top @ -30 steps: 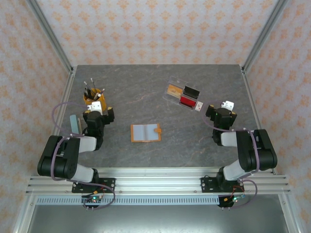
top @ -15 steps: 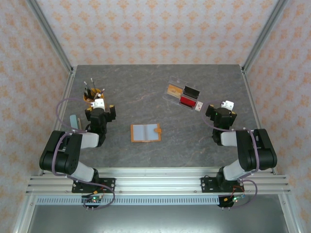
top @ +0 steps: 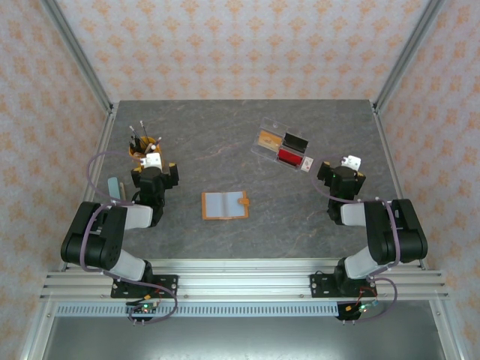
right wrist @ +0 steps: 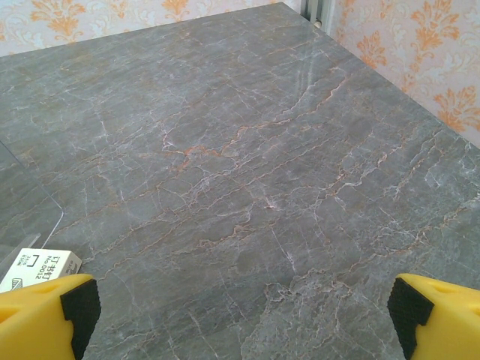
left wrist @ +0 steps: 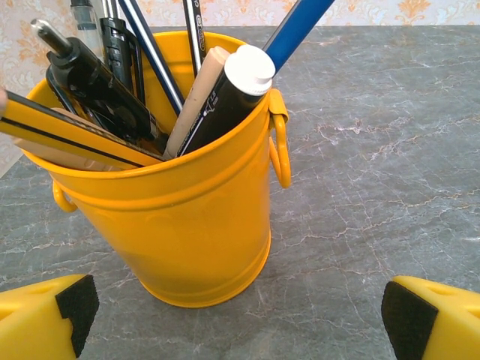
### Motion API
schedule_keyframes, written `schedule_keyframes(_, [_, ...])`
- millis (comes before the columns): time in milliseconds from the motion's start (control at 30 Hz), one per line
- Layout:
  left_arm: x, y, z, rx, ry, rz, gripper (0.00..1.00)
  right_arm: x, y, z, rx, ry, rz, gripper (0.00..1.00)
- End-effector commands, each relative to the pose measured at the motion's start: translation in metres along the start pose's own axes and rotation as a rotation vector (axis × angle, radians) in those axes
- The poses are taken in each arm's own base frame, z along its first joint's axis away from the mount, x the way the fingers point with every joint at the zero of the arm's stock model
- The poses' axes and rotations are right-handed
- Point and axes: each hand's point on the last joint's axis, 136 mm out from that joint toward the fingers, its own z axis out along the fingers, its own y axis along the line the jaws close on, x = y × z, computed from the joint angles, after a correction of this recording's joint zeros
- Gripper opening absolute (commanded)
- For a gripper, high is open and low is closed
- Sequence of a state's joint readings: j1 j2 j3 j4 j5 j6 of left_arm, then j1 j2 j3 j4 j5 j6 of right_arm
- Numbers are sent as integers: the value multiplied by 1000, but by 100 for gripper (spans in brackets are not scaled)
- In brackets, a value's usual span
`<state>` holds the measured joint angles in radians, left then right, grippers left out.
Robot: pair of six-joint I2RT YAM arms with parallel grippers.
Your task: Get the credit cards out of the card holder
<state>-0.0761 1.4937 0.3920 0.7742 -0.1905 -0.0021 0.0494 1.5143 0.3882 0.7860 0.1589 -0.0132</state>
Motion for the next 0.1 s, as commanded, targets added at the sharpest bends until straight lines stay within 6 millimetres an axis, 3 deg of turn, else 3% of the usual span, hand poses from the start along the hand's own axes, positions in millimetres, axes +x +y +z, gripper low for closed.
schedule_keyframes(0, [-8, 5, 3, -30, -16, -13, 100, -10, 1, 3, 2, -24, 4, 100])
schedule_keyframes(67, [-8, 5, 3, -30, -14, -13, 100, -10, 1, 2, -1, -27, 4, 100])
